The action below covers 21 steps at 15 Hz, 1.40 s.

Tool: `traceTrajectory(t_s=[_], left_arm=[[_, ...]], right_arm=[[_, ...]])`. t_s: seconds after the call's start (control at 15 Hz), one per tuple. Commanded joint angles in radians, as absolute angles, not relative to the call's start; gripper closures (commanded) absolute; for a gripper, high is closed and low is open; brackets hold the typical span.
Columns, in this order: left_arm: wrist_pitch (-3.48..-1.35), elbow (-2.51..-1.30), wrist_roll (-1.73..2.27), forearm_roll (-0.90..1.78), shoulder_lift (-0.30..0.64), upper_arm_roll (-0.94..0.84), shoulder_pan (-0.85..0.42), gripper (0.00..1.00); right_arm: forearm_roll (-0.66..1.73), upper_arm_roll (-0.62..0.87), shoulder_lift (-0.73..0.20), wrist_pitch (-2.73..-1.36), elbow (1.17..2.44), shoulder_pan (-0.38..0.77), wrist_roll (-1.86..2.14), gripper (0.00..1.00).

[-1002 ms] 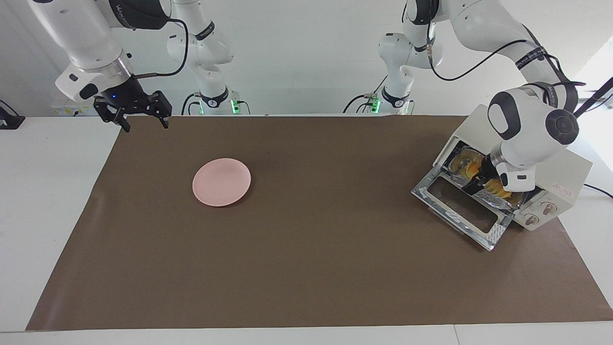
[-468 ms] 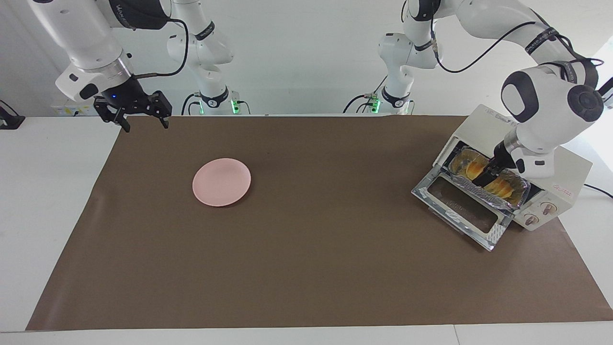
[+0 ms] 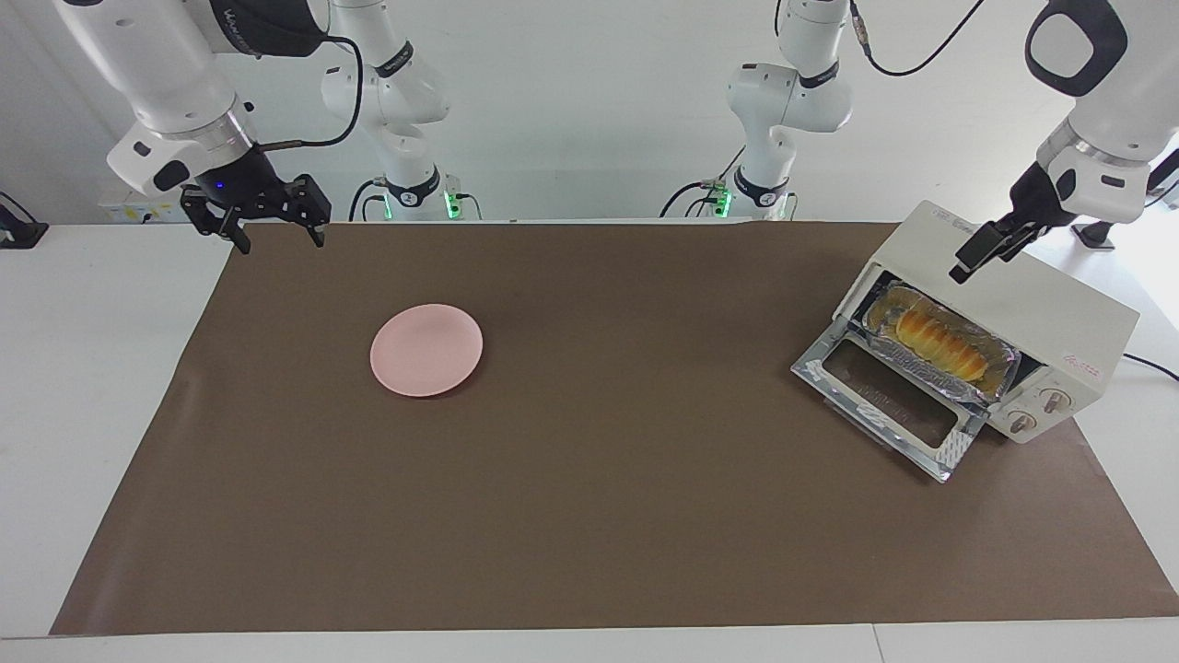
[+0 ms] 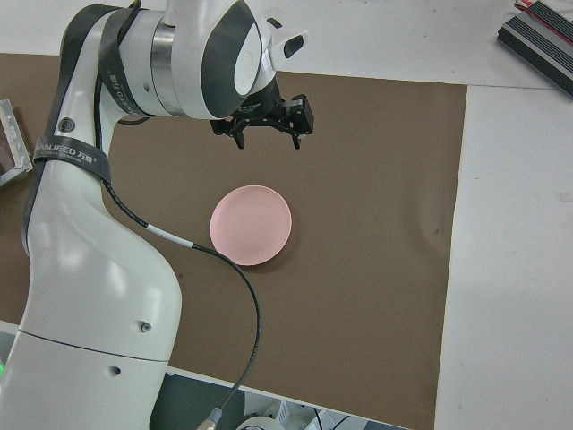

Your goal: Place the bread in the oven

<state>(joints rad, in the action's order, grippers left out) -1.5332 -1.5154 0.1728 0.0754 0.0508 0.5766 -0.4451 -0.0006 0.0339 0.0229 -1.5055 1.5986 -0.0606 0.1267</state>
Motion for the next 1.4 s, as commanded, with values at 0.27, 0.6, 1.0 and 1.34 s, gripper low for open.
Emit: traceTrajectory(t_s=[0.27,0.6,1.0,1.34], left_arm=[[-1.564,-1.565,0.052,0.023,-0.041,0.560,-0.449,0.00],[-1.608,-1.563,0.049,0.023,-0.038,0.549,-0.456,0.00],[-1.589,-1.565,0.048,0.023,-0.040,0.287,-0.226,0.00],[-1.577,-1.565,0.034,0.023,-0.040,0.022,0.007,0.00]], right_arm=[[0.012,0.049,0.021,-1.491,1.592,-0.078,0.112,0.00],[0.012,0.049,0.021,-1.491,1.592,-0.078,0.113,0.00],[0.012,0.049,0.021,-1.491,1.592,-0.078,0.112,0.00],[0.012,0.049,0.021,-1.491,1.592,-0.078,0.112,0.00]])
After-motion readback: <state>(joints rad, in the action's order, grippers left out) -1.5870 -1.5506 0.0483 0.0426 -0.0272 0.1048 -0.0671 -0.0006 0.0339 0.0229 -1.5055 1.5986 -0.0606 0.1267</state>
